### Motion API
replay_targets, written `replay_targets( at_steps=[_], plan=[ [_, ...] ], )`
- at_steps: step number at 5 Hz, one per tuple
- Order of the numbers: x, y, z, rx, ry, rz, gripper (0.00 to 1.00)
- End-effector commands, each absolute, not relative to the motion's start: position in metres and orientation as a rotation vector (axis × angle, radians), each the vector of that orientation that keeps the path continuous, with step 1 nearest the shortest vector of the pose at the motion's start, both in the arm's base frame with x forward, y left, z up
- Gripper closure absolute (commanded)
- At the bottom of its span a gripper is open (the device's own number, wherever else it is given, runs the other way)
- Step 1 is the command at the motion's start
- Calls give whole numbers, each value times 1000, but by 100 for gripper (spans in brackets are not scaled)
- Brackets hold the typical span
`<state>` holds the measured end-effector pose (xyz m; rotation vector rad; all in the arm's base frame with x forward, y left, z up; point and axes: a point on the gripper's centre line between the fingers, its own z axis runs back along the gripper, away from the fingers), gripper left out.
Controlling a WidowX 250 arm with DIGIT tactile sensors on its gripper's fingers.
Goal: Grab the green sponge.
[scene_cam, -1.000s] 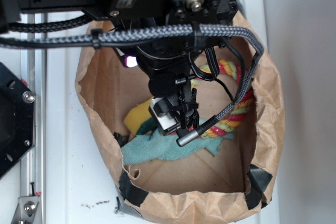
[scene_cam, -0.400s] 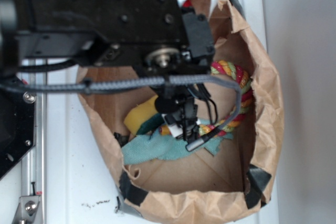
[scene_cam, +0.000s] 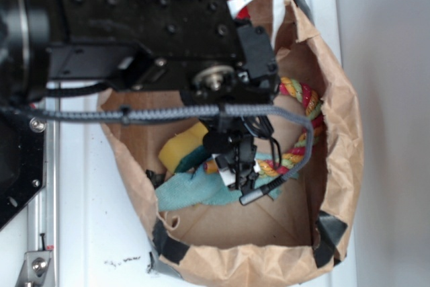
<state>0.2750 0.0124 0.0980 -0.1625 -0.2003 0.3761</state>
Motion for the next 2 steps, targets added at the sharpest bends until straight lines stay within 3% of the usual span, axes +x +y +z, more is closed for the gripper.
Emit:
replay_targets(
  at_steps=[1, 2],
  plan=[
    [268, 3, 79, -160, -202, 312, 0],
    [262, -5, 64, -182, -151, 290, 0]
  ],
)
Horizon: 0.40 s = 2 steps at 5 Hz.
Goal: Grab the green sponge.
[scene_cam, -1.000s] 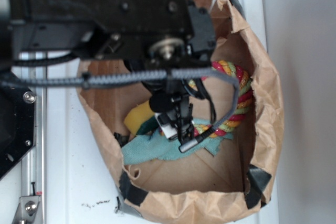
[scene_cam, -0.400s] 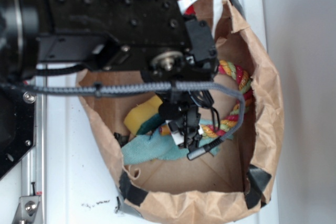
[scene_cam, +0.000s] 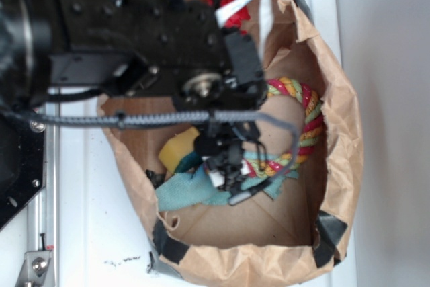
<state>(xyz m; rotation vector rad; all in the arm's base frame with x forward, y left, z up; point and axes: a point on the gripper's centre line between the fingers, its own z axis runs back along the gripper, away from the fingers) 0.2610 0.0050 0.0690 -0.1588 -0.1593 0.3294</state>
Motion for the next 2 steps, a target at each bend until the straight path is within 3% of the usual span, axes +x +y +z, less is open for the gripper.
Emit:
replay_targets(
  at_steps=[1, 2],
  plan=[
    [256, -10, 53, -166, -130, 261, 0],
    [255, -13, 48, -165, -132, 244, 0]
  ],
)
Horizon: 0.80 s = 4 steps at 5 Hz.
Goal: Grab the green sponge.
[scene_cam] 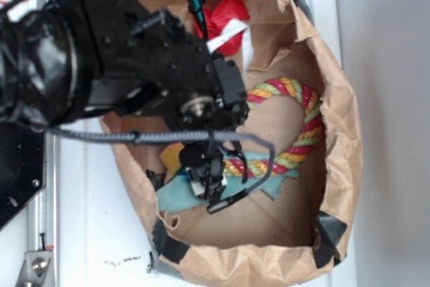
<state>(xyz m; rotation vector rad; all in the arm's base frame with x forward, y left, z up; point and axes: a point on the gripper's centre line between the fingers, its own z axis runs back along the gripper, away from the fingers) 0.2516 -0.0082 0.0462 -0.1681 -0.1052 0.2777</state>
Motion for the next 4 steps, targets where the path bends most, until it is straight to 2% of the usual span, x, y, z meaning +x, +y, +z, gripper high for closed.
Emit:
replay_targets(
  at_steps=[1, 2, 4],
  plan=[
    [259, -23, 49, -184, -135, 218, 0],
    [260, -24, 45, -149, -135, 231, 100],
    [265, -15, 62, -142, -173, 225, 100]
  ],
)
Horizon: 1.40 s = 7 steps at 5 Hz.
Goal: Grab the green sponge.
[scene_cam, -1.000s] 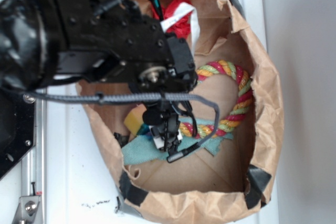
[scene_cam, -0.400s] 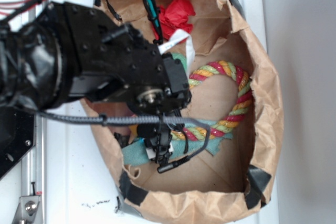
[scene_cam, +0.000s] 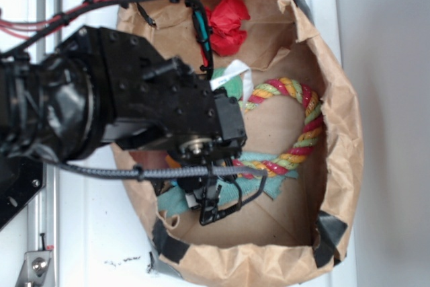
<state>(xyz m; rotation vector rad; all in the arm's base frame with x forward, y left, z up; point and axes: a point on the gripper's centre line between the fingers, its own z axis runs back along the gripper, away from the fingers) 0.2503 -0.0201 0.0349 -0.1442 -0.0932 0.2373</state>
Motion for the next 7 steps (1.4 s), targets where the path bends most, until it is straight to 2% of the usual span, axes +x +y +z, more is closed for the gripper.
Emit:
replay_targets(
  at_steps=[1, 2, 3, 4, 5, 6, 7],
  plan=[
    [268, -5, 85, -138, -215, 241, 100],
    [274, -1, 113, -54, -213, 180, 100],
    [291, -4, 135, 115, -302, -32, 100],
    [297, -14, 155, 109, -373, -208, 100],
    [292, -13, 178, 63, -437, -327, 100],
    [286, 1, 196, 36, -430, -334, 100],
    [280, 13, 209, 70, -400, -277, 100]
  ],
)
